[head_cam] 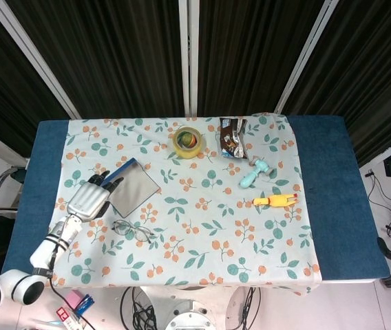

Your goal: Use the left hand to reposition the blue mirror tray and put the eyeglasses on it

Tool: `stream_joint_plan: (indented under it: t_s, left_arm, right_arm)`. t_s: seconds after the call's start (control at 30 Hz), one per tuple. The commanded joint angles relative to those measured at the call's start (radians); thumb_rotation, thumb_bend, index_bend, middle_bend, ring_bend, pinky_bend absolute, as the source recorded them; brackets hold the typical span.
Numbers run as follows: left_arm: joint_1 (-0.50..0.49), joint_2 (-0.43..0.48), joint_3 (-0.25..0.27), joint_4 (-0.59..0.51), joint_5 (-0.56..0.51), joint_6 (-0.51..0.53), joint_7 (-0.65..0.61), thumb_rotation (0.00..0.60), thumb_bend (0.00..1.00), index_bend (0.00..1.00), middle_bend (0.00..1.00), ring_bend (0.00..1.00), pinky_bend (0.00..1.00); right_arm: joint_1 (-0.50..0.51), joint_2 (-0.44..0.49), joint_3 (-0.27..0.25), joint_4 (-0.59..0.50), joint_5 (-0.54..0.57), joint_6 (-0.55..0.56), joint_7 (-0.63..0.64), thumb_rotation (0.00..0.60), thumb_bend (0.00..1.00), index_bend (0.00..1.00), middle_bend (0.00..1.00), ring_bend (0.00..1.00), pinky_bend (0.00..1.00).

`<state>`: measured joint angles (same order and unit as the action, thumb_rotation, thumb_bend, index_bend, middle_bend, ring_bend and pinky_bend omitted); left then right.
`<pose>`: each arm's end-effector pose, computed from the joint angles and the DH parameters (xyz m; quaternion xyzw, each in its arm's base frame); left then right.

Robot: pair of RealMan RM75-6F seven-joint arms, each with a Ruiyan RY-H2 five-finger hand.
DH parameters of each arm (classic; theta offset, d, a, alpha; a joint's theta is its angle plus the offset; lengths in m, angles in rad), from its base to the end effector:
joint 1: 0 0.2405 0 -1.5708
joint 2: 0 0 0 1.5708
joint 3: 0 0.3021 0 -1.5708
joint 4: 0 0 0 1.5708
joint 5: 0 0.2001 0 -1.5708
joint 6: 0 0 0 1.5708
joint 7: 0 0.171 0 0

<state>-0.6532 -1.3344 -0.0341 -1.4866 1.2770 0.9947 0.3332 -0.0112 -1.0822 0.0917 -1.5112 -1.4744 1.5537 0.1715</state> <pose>-0.2477 0.3747 0.0507 -0.7887 -0.2912 -0.2864 0.4595 -0.3810 -0.1837 0.2321 0.5368 -0.3922 0.4039 0.6284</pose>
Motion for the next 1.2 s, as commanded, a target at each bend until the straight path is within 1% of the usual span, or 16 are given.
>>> stream_joint_plan:
  t_s: [0.03, 0.1, 0.2, 0.33, 0.43, 0.5, 0.6, 0.67, 0.77, 0.9, 1.2]
  left_arm:
    - [0.003, -0.033, -0.037, 0.02, 0.008, 0.028, -0.041, 0.6, 0.49, 0.06, 0.25, 0.05, 0.18]
    - [-0.009, -0.061, -0.062, 0.055, -0.029, 0.004, -0.058, 0.6, 0.48, 0.06, 0.22, 0.05, 0.18]
    - [-0.053, -0.11, -0.112, 0.137, -0.122, -0.081, -0.074, 0.6, 0.47, 0.05, 0.18, 0.05, 0.18]
    - [-0.109, -0.151, -0.154, 0.225, -0.214, -0.177, -0.068, 0.6, 0.46, 0.05, 0.14, 0.05, 0.18]
    - [-0.146, -0.167, -0.166, 0.278, -0.278, -0.246, -0.043, 0.594, 0.47, 0.05, 0.14, 0.05, 0.18]
    - [-0.168, -0.172, -0.169, 0.306, -0.328, -0.293, -0.026, 0.58, 0.47, 0.05, 0.15, 0.05, 0.18]
    - [-0.189, -0.179, -0.163, 0.337, -0.385, -0.336, -0.003, 0.517, 0.48, 0.05, 0.16, 0.04, 0.18]
    - [-0.201, -0.177, -0.159, 0.344, -0.429, -0.375, 0.0, 0.493, 0.49, 0.05, 0.16, 0.04, 0.18]
    - [-0.211, -0.173, -0.147, 0.344, -0.444, -0.395, 0.002, 0.466, 0.5, 0.05, 0.18, 0.05, 0.18]
    - [-0.216, -0.169, -0.141, 0.329, -0.434, -0.402, -0.02, 0.465, 0.51, 0.05, 0.19, 0.05, 0.18]
    - [-0.209, -0.17, -0.138, 0.265, -0.319, -0.353, -0.093, 0.474, 0.51, 0.05, 0.2, 0.05, 0.17]
  right_arm:
    - [0.003, -0.004, -0.002, 0.001, -0.003, -0.004, -0.002, 0.6, 0.19, 0.0, 0.0, 0.0, 0.0]
    - [0.005, -0.006, -0.003, 0.0, -0.006, -0.006, -0.004, 0.6, 0.19, 0.0, 0.0, 0.0, 0.0]
    - [0.003, -0.008, -0.005, -0.001, -0.009, -0.001, -0.003, 0.6, 0.19, 0.0, 0.0, 0.0, 0.0]
    - [-0.004, 0.0, -0.003, -0.002, -0.006, 0.009, 0.0, 0.6, 0.19, 0.0, 0.0, 0.0, 0.0]
    - [-0.009, 0.007, 0.003, -0.003, 0.003, 0.016, 0.01, 0.6, 0.19, 0.0, 0.0, 0.0, 0.0]
    - [-0.011, 0.009, 0.005, 0.0, 0.006, 0.019, 0.018, 0.6, 0.19, 0.0, 0.0, 0.0, 0.0]
    - [-0.01, 0.011, 0.005, 0.002, 0.006, 0.016, 0.023, 0.6, 0.19, 0.0, 0.0, 0.0, 0.0]
    - [-0.01, 0.01, 0.005, 0.005, 0.006, 0.014, 0.026, 0.6, 0.19, 0.0, 0.0, 0.0, 0.0]
    - [-0.009, 0.011, 0.005, 0.006, 0.007, 0.012, 0.028, 0.6, 0.19, 0.0, 0.0, 0.0, 0.0]
    - [-0.008, 0.011, 0.006, 0.006, 0.007, 0.011, 0.027, 0.6, 0.19, 0.0, 0.0, 0.0, 0.0]
    - [-0.002, 0.002, 0.001, 0.006, 0.005, -0.003, 0.012, 0.6, 0.19, 0.0, 0.0, 0.0, 0.0]
